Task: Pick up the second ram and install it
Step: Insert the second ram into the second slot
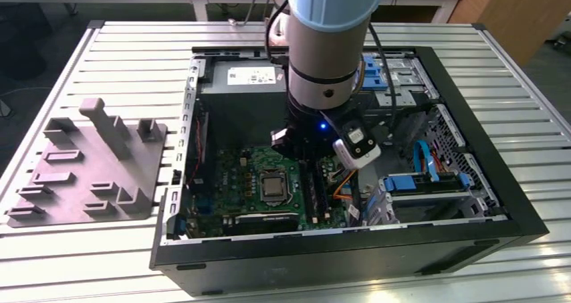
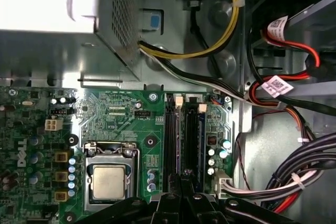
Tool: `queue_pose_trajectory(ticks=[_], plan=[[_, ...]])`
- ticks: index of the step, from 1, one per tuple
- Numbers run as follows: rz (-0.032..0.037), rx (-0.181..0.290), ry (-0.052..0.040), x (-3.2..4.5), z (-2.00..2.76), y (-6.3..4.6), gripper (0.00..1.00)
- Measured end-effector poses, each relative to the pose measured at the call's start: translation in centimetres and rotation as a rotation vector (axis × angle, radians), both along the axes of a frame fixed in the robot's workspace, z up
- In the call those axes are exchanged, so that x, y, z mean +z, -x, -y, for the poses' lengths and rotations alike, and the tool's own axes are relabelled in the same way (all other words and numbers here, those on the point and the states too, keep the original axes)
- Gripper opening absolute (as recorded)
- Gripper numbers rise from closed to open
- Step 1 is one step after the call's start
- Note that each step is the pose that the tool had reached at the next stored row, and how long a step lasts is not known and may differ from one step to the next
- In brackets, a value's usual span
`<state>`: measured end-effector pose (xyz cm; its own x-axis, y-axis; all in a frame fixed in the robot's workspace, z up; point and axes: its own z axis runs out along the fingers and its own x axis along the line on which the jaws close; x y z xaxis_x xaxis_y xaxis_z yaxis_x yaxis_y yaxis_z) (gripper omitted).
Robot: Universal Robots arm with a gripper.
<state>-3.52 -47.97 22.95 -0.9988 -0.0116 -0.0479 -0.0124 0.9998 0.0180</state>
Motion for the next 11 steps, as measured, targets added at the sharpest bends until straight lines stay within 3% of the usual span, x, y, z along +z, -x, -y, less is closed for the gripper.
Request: queue_pose_trajectory(ticks=[11], plan=[[-0.0001, 0.000, 0.0003, -0.53, 0.01, 0.27, 0.11]])
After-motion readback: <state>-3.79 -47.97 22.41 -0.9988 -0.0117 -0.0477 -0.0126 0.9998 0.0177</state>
